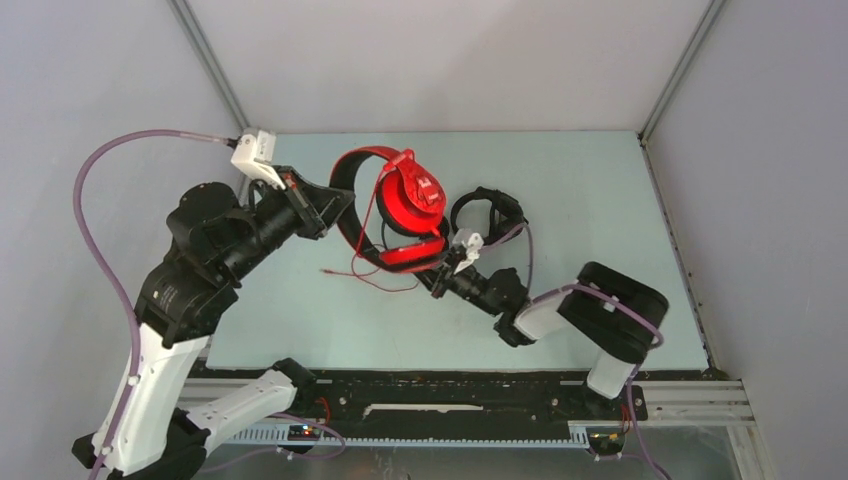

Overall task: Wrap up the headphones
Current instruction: Wrap the headphones cable around the headphones.

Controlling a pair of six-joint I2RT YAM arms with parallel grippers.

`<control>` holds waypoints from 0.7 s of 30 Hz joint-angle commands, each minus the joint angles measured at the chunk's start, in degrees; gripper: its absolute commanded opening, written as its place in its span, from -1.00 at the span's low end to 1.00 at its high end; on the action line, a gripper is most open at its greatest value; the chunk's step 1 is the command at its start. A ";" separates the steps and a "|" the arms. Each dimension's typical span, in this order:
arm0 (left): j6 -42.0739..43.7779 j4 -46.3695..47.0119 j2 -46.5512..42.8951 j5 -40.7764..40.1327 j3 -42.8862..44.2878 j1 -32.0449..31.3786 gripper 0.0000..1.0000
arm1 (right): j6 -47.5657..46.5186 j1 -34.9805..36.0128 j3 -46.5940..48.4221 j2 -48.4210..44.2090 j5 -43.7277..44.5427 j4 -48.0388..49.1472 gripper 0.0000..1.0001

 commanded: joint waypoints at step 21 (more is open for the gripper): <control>2.00 10.57 -2.23 -6.51 1.52 1.95 -1.00 | 4.42 -7.74 -10.68 -12.39 -15.44 -5.29 -1.00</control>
